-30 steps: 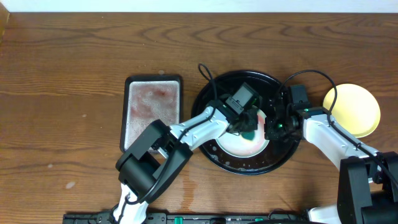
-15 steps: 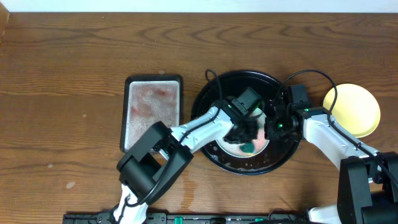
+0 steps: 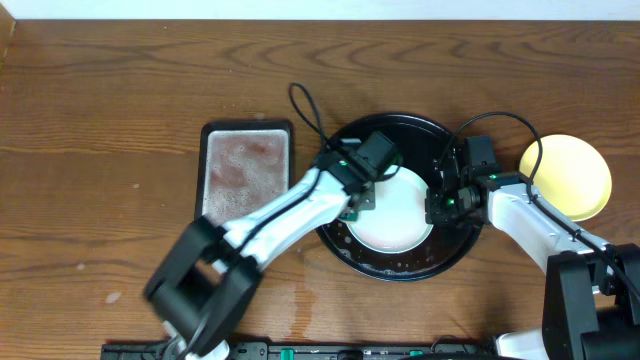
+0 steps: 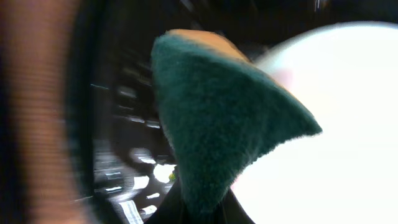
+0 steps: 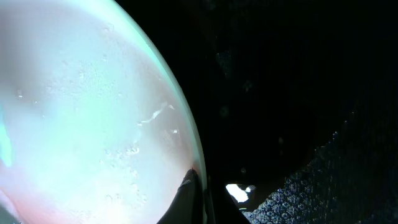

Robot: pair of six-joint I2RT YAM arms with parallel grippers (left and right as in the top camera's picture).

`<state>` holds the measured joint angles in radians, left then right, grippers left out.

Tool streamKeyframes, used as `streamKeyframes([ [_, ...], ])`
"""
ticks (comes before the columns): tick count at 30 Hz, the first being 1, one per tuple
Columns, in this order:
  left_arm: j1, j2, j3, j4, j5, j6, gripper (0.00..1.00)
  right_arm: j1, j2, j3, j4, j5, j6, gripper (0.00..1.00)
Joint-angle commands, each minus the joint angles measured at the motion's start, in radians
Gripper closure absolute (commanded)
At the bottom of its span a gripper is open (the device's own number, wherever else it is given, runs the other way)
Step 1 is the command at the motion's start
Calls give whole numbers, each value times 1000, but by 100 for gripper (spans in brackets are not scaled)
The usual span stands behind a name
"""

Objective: Clean dirty plates on tray and stack at the side
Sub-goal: 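Return the sponge to the soapy tray with the left gripper, then lift the mint plate upright off the black tray with the right gripper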

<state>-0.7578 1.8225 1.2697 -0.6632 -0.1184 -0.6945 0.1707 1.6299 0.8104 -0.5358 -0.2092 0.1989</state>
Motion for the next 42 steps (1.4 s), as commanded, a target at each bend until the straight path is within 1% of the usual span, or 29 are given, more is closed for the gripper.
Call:
streamKeyframes([
  [1, 13, -128, -8, -14, -106, 29, 93, 7, 25, -7, -6, 56, -22, 99],
  [4, 20, -240, -8, -33, -107, 39, 93, 7, 25, -7, -6, 55, -21, 99],
  [7, 43, -331, -8, -71, -108, 113, 92, 7, 25, -7, -6, 55, -22, 99],
  [9, 77, -368, -8, -123, -114, 145, 92, 7, 25, -7, -6, 55, -22, 99],
  [13, 203, -374, -27, -235, -174, 153, 92, 7, 25, -7, -2, 55, -21, 99],
  [16, 326, -350, -99, -211, -177, 151, 92, 7, 25, -7, 2, 55, -21, 99],
  [18, 405, -323, -151, -164, -127, 152, 92, 7, 25, -7, 0, 55, -21, 99],
  [20, 468, -298, -185, -121, -17, 169, 92, 7, 25, -7, -5, 55, -21, 99],
  [21, 500, -284, -196, -98, 60, 203, 92, 7, 25, -7, -6, 53, -21, 99],
  [22, 519, -276, -199, -84, 107, 227, 92, 7, 25, -7, -7, 50, -21, 99],
  [23, 537, -268, -199, -72, 149, 248, 87, 7, 25, -7, -6, 47, -21, 99],
  [25, 561, -264, -199, -55, 183, 274, 70, 7, 25, -7, -6, 39, -21, 99],
  [26, 568, -265, -198, -53, 183, 276, 66, 7, 25, -7, -6, 39, -21, 99],
  [28, 575, -271, -196, -53, 187, 276, 62, 7, 25, -7, -8, 36, -21, 99],
  [32, 576, -312, -190, -74, 226, 275, 61, 7, 25, -7, -5, 36, -21, 99],
  [36, 576, -392, -188, -98, 293, 275, 56, 7, 20, -4, 23, 21, -22, 99],
  [39, 576, -468, -188, -143, 320, 275, 50, 8, -27, 6, 11, -28, -48, 99],
  [40, 576, -494, -188, -162, 320, 275, 46, 11, -55, 6, 10, -27, -51, 99],
  [42, 576, -537, -188, -193, 320, 275, 41, 22, -121, 6, 7, -23, -52, 99],
])
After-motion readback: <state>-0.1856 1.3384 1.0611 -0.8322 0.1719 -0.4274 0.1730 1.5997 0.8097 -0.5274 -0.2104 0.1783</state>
